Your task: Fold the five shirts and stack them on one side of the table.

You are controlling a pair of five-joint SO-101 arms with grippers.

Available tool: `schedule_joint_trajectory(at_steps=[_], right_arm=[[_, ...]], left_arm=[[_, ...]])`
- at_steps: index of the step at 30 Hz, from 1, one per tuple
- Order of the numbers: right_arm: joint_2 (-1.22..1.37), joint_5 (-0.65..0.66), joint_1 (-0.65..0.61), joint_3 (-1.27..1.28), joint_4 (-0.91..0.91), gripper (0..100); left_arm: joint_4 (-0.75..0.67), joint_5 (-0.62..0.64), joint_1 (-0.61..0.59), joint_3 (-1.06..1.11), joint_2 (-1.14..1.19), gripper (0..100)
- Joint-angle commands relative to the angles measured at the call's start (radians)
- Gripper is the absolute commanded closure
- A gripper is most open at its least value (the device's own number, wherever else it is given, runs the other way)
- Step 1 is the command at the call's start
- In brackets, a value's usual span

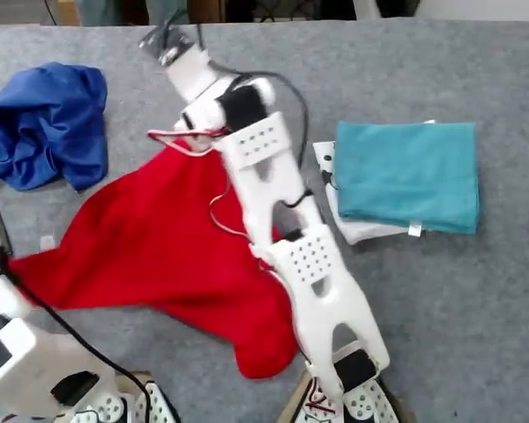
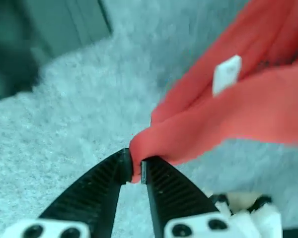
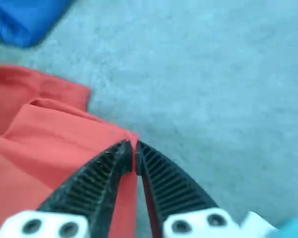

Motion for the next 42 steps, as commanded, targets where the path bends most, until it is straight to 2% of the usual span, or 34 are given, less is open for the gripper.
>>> schedule_joint_trajectory(at_steps=[1, 4, 7, 9, 12, 16, 21, 25, 29, 33, 36, 39, 42], right_arm=[[-0.217, -0.038, 0.026, -0.048, 0.006, 98.5], [-0.374, -0.101, 0.026, -0.048, 0.005, 98.5], [-0.529, -0.149, 0.026, -0.050, -0.025, 98.5], [-0.628, -0.169, 0.026, -0.050, -0.068, 98.5], [-0.774, -0.175, 0.026, -0.045, -0.181, 98.5], [-0.938, -0.172, 0.052, -0.033, -0.354, 98.5], [-1.104, -0.176, 0.138, 0.116, -0.453, 98.5], [-1.256, -0.176, 0.147, 0.285, -0.457, 98.5], [-1.386, -0.176, 0.147, 0.444, -0.465, 98.5], [-1.451, -0.178, 0.144, 0.677, -0.376, 98.5], [-1.452, -0.215, 0.103, 0.885, -0.282, 98.4], [-1.448, -0.233, 0.041, 1.132, -0.244, 98.3], [-1.440, -0.232, -0.040, 1.426, -0.315, 98.2]], left_arm=[[0.003, 0.150, 0.096, -0.162, -0.048, 97], [0.014, 0.276, 0.179, -0.343, -0.048, 97], [0.098, 0.413, 0.265, -0.598, -0.046, 97], [0.152, 0.479, 0.326, -0.777, -0.046, 97], [0.155, 0.554, 0.383, -0.987, -0.048, 97], [0.155, 0.591, 0.386, -1.167, -0.094, 97], [0.157, 0.552, 0.386, -1.184, -0.261, 97], [0.157, 0.443, 0.386, -1.043, -0.465, 97], [0.157, 0.358, 0.371, -0.834, -0.772, 97], [0.152, 0.304, 0.386, -0.490, -1.017, 97], [0.147, 0.273, 0.412, -0.211, -1.111, 97], [0.066, 0.206, 0.340, 0.059, -1.166, 97], [-0.137, 0.196, 0.202, 0.263, -1.217, 97]])
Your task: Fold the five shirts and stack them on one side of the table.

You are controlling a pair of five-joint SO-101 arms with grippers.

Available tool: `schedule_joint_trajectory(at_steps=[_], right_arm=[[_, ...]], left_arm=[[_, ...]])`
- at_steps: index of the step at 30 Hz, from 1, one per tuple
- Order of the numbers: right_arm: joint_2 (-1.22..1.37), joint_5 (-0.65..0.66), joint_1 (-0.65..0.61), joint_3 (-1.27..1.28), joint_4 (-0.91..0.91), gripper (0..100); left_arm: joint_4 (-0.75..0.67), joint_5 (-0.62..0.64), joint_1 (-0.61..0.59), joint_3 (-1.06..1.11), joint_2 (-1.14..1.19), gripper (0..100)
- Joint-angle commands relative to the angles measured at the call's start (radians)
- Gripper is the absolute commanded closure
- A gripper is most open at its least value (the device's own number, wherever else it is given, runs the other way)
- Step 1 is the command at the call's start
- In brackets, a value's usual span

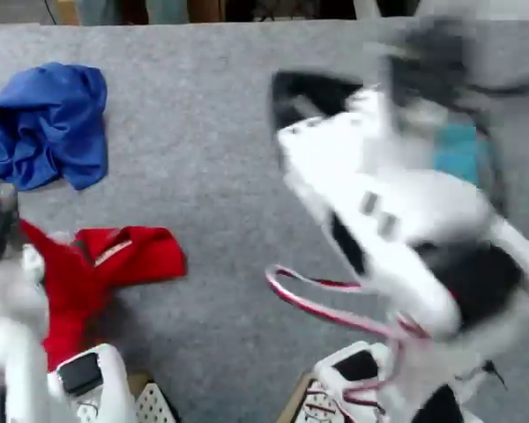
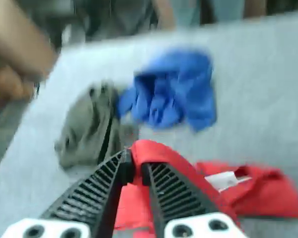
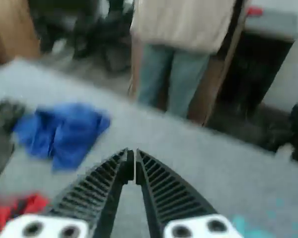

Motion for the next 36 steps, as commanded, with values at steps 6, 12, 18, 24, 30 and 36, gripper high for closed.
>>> schedule_joint_trajectory(at_steps=[6, 12, 18, 24, 30, 36], right_arm=[[0.074, 0.034, -0.239, 0.800, -0.374, 88.1], [0.295, 0.032, -0.367, 0.961, -0.603, 82.2], [0.598, 0.031, -0.411, 0.900, -0.732, 82.2], [0.805, 0.035, -0.410, 0.757, -0.635, 95.6], [0.822, 0.041, -0.265, 0.611, -0.425, 98.5], [0.806, 0.167, -0.011, 0.441, -0.295, 98.6]], left_arm=[[-0.578, -0.021, -0.325, 0.486, -0.104, 97], [-0.723, -0.023, -0.467, 0.588, -0.114, 97], [-0.720, -0.023, -0.504, 0.621, -0.117, 97], [-0.718, -0.023, -0.504, 0.636, -0.109, 97], [-0.532, -0.021, -0.490, 0.578, -0.107, 97], [-0.502, -0.018, -0.433, 0.599, -0.107, 97]])
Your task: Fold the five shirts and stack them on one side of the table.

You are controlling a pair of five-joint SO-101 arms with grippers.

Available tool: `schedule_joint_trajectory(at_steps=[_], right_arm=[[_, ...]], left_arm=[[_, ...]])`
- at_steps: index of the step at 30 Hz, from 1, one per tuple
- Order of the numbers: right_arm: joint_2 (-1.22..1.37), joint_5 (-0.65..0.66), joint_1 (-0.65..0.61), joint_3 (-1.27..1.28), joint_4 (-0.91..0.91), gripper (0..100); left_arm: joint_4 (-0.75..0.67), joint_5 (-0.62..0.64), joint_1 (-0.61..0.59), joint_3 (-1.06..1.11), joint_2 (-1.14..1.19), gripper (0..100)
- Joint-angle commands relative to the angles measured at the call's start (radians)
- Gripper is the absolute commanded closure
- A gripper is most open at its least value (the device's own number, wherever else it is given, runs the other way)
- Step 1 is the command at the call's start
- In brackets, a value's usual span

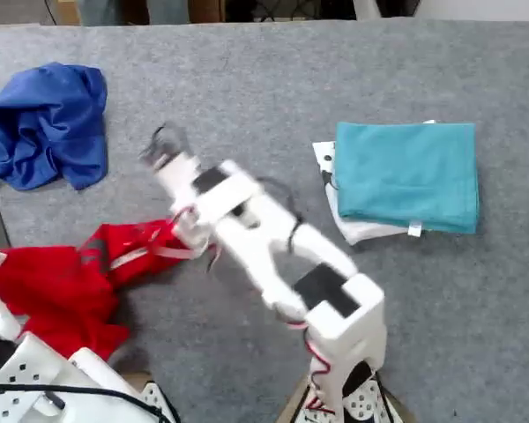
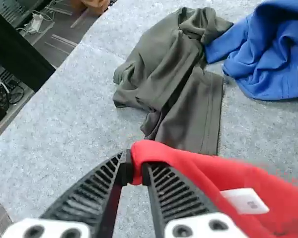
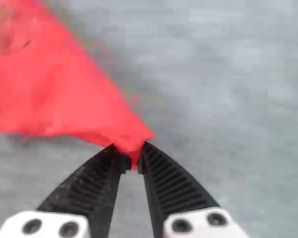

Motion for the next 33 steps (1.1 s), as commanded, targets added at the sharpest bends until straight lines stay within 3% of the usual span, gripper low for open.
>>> schedule_joint_trajectory(at_steps=[1, 5, 9, 12, 15, 19, 23, 27, 33], right_arm=[[-0.019, 0.101, 0.167, -0.136, 0.054, 98.6], [-0.016, 0.199, 0.311, -0.239, 0.002, 98.6], [-0.015, 0.212, 0.390, -0.259, -0.216, 97.2], [-0.019, 0.161, 0.394, -0.232, -0.331, 85.8], [-0.025, 0.032, 0.394, -0.257, -0.344, 75.1], [-0.050, 0.035, 0.385, -0.300, -0.198, 73.3], [-0.111, 0.037, 0.310, -0.303, 0.015, 77.5], [-0.163, 0.044, 0.152, -0.298, 0.207, 81.8], [-0.171, 0.097, -0.144, -0.286, 0.390, 75.3]], left_arm=[[0.003, -0.002, 0.024, -0.030, -0.002, 97], [-0.005, -0.002, 0.048, -0.030, -0.002, 97], [-0.005, 0.000, 0.102, -0.025, 0.000, 97], [-0.055, 0.000, 0.139, 0.035, 0.000, 97], [-0.183, 0.000, 0.134, 0.124, 0.000, 97], [-0.334, 0.000, 0.088, 0.217, 0.000, 97], [-0.463, -0.003, 0.036, 0.278, 0.000, 97], [-0.566, -0.005, 0.007, 0.323, 0.000, 97], [-0.555, -0.005, -0.004, 0.331, 0.000, 97]])
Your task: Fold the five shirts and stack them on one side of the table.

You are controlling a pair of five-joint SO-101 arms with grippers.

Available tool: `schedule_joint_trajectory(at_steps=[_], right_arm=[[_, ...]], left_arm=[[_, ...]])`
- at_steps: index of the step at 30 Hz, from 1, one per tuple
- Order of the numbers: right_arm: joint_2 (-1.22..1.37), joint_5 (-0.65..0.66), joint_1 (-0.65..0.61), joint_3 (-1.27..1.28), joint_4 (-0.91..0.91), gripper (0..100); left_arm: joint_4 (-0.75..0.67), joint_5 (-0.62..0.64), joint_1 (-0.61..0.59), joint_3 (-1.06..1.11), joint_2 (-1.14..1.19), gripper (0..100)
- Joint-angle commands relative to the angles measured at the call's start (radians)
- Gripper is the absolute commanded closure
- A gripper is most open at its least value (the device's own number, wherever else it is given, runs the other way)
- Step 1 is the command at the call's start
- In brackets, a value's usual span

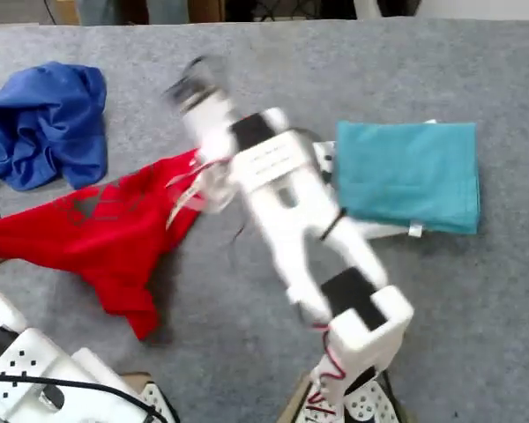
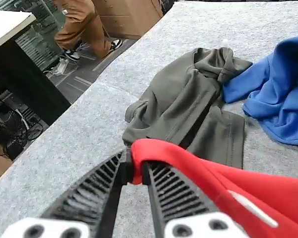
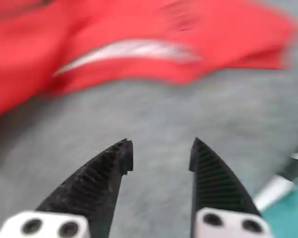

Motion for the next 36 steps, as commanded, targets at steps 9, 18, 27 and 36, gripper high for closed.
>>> schedule_joint_trajectory(at_steps=[9, 18, 27, 36], right_arm=[[0.179, 0.101, -0.282, 0.064, -0.313, 69.8], [0.450, 0.117, -0.212, -0.096, -0.351, 98.3], [0.460, 0.354, 0.020, -0.461, -0.092, 98.5], [0.595, 0.423, 0.101, -0.657, -0.229, 86.5]], left_arm=[[0.137, 0.000, -0.004, -0.013, -0.006, 97], [0.146, -0.005, -0.010, -0.005, -0.003, 97], [0.147, -0.003, 0.012, 0.045, -0.011, 97], [0.146, -0.005, 0.050, 0.120, -0.011, 97]])
